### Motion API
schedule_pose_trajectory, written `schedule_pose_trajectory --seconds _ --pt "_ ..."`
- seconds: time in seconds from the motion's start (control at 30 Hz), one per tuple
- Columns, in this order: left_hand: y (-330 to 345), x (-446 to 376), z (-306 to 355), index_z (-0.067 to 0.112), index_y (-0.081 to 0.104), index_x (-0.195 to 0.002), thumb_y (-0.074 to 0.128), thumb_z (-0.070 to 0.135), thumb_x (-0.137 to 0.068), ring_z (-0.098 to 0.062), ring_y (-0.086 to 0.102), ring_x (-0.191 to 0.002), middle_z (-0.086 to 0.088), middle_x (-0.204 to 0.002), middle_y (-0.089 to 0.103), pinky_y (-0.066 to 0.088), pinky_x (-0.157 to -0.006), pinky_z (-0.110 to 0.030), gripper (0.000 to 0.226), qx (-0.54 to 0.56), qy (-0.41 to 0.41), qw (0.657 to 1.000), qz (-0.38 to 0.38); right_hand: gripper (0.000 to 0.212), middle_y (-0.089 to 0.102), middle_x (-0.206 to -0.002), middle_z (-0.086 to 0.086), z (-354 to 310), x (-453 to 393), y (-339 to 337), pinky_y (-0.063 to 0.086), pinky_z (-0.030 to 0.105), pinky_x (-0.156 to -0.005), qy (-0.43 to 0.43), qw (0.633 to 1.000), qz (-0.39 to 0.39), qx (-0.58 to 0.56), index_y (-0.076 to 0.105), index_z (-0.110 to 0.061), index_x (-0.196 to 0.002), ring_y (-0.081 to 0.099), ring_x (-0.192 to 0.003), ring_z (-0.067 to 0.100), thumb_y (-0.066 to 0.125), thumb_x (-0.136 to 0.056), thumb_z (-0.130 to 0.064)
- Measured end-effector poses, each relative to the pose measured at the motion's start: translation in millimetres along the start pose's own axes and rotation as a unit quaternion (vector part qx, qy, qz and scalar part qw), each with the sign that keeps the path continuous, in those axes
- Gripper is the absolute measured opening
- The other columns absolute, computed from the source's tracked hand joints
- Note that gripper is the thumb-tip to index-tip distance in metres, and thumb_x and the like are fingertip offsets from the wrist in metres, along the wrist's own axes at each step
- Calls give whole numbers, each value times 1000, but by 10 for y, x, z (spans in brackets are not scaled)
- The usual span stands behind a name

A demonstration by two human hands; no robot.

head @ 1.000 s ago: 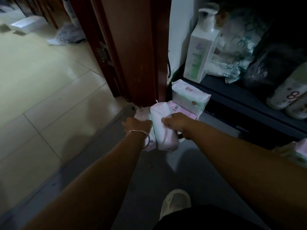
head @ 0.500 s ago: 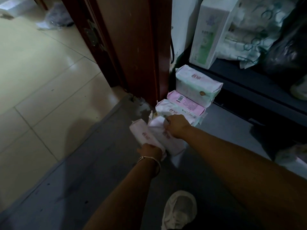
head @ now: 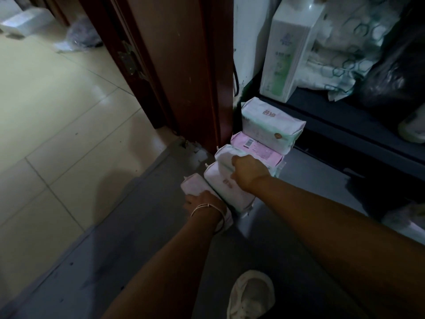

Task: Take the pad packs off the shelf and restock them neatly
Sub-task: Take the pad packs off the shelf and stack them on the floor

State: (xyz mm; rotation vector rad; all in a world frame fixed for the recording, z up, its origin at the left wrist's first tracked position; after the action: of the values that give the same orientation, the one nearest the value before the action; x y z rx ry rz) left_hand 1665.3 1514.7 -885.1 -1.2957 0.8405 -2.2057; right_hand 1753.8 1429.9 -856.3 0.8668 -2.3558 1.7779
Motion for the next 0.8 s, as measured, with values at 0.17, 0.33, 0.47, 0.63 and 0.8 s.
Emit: schedule_pose_trajectory --seconds 0.17,0.33,0.47,0.63,0.8 --pt "-149 334 417 14 41 -134 47 23 -92 -35 26 -134 -16 -143 31 26 -112 -44 43 -135 166 977 -19 43 45 -140 14 212 330 -555 35 32 -103 -35 998 -15 41 45 -10 -137 42 -129 28 50 -96 -20" --pt "-301 1073 1260 10 53 -126 52 14 -90 -28 43 -128 -10 -135 48 35 -107 -32 36 -143 322 936 -21 46 49 -136 14 616 904 -1473 42 35 -99 -5 998 31 58 46 -11 -135 47 -125 29 57 -93 -26" --pt "-412 1772 1980 8 59 -116 55 9 -86 -27 51 -121 -11 -127 56 37 -103 -29 30 -102 428 898 -8 44 56 -128 15 975 1453 -2259 44 34 -93 29 992 102 63 50 -10 -129 53 -118 30 58 -89 -28" --pt "-651 2689 2761 7 62 -112 57 5 -84 -30 54 -116 -14 -122 59 42 -99 -30 28 -33 525 851 -5 38 63 -118 13 1272 2043 -3149 45 31 -89 46 974 221 37 58 -13 -121 58 -112 30 63 -85 -23" --pt "-925 3036 3422 11 59 -112 59 9 -83 -28 54 -114 -11 -122 58 37 -92 -24 29 -6 582 812 35 38 62 -117 15 1459 2182 -3861 43 31 -83 53 944 324 28 57 -8 -119 56 -110 31 65 -86 -23"
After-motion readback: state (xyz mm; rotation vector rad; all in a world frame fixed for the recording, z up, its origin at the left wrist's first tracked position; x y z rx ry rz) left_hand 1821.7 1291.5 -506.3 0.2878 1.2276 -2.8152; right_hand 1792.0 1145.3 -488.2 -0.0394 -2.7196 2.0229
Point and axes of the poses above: each hand's wrist, its own x-axis away from the middle knuckle, its own y-axis out of the palm, z = x × y, the point moved 2 cm from there along -x, towards the middle knuckle
